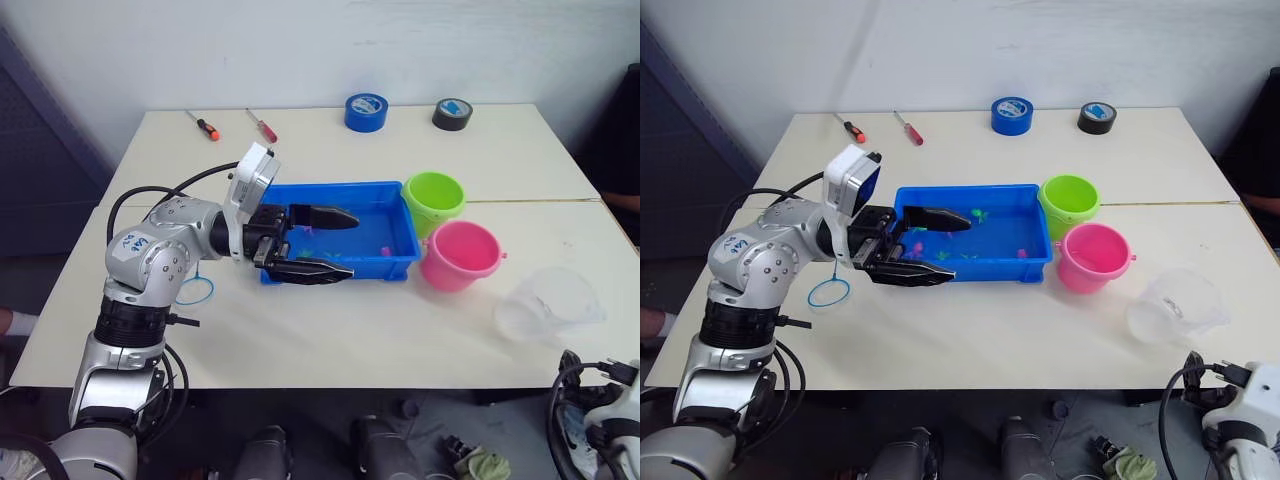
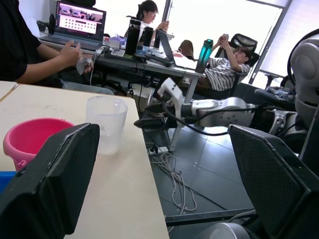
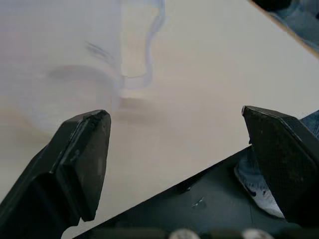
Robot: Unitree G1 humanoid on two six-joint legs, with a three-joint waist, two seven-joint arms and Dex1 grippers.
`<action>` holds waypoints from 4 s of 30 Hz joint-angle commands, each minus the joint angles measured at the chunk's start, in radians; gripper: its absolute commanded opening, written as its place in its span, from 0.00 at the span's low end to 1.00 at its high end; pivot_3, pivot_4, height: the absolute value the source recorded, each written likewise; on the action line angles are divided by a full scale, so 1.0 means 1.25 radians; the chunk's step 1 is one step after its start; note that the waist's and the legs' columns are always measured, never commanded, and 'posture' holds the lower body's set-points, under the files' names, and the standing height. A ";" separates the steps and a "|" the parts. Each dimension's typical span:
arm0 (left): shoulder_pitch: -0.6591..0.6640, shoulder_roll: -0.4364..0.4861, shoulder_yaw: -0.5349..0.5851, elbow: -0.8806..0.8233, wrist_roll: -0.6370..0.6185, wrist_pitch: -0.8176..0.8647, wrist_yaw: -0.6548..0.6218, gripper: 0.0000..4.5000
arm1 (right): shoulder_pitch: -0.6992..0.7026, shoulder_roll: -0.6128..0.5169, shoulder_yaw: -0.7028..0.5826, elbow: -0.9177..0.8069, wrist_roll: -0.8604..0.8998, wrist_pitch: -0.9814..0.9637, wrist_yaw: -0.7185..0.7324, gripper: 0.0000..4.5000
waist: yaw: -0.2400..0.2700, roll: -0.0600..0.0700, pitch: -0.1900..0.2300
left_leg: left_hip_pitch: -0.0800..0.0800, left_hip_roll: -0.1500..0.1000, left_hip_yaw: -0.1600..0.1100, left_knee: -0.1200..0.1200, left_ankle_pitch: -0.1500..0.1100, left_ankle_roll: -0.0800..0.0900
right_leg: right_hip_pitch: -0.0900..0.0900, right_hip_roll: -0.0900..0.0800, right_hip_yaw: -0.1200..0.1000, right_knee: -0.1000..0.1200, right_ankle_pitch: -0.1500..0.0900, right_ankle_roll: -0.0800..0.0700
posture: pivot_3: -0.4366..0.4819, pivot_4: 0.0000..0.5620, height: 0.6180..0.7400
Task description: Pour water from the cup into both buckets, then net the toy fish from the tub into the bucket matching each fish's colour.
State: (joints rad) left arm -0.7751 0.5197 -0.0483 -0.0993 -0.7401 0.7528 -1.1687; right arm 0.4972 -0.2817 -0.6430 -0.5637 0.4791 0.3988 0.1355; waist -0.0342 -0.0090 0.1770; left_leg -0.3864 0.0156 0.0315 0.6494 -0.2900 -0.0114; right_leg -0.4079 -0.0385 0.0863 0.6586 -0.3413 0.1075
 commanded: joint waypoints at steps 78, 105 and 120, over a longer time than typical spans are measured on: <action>-0.260 0.146 -0.023 0.897 0.545 -0.152 0.182 0.01 | -0.615 -0.426 0.442 -0.115 0.247 0.263 0.471 1.00 | 0.028 -0.015 0.005 | -0.016 -0.004 -0.018 0.012 -0.004 0.000 | -0.003 -0.018 -0.043 0.002 0.001 -0.001 | 0.48 0.27 1.00; -0.215 0.208 -0.271 0.171 0.329 -0.356 -0.356 0.00 | -1.043 -0.430 0.690 0.093 0.190 0.405 0.629 0.56 | 0.007 -0.013 0.006 | -0.017 -0.002 -0.018 0.013 -0.006 0.005 | -0.003 -0.018 -0.040 0.003 0.000 -0.002 | 0.48 0.27 1.00; -0.217 0.191 -0.280 0.202 0.333 -0.355 -0.354 0.00 | -1.034 -0.408 0.696 0.084 0.109 0.343 0.676 0.38 | 0.005 -0.013 0.006 | -0.016 -0.002 -0.018 0.014 -0.005 0.005 | -0.003 -0.018 -0.040 0.003 0.000 -0.001 | 0.48 0.27 1.00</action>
State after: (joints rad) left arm -1.0315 0.7585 -0.4122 0.1674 -0.3197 0.3138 -1.5026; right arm -0.7930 -0.7956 0.2354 -0.4296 0.6246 0.8505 0.9691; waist -0.0275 -0.0253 0.1844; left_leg -0.4070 0.0130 0.0087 0.6666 -0.2967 -0.0055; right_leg -0.4120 -0.0605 0.0359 0.6628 -0.3409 0.1056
